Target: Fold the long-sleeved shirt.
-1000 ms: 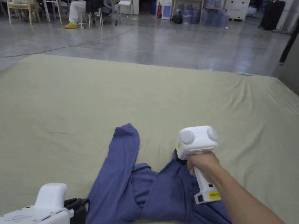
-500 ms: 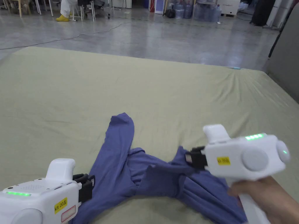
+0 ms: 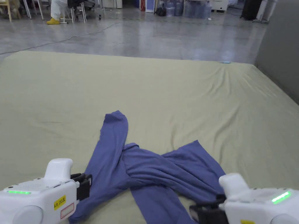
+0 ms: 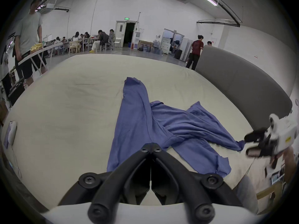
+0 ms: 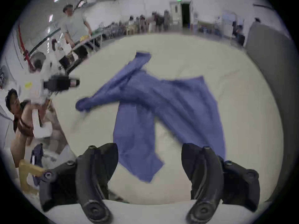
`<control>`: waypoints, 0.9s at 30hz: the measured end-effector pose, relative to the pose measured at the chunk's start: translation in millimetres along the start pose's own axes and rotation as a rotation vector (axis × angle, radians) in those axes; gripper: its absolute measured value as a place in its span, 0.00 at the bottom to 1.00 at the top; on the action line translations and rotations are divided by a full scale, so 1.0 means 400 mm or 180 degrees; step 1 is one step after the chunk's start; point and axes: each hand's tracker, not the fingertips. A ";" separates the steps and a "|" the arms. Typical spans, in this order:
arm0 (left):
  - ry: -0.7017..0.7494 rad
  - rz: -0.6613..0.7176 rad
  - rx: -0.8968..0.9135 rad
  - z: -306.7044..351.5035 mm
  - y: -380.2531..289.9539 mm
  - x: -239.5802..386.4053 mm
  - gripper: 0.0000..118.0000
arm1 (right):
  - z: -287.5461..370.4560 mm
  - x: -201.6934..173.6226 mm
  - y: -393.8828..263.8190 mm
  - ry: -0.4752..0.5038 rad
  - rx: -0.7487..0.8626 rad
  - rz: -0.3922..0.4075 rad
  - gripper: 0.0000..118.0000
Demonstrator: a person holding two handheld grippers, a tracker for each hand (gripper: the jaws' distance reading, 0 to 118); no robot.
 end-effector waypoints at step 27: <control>0.0422 -0.0569 -0.0364 -0.109 -0.080 0.014 0.02 | 0.047 0.208 -0.021 -0.0821 0.0136 -0.0712 0.00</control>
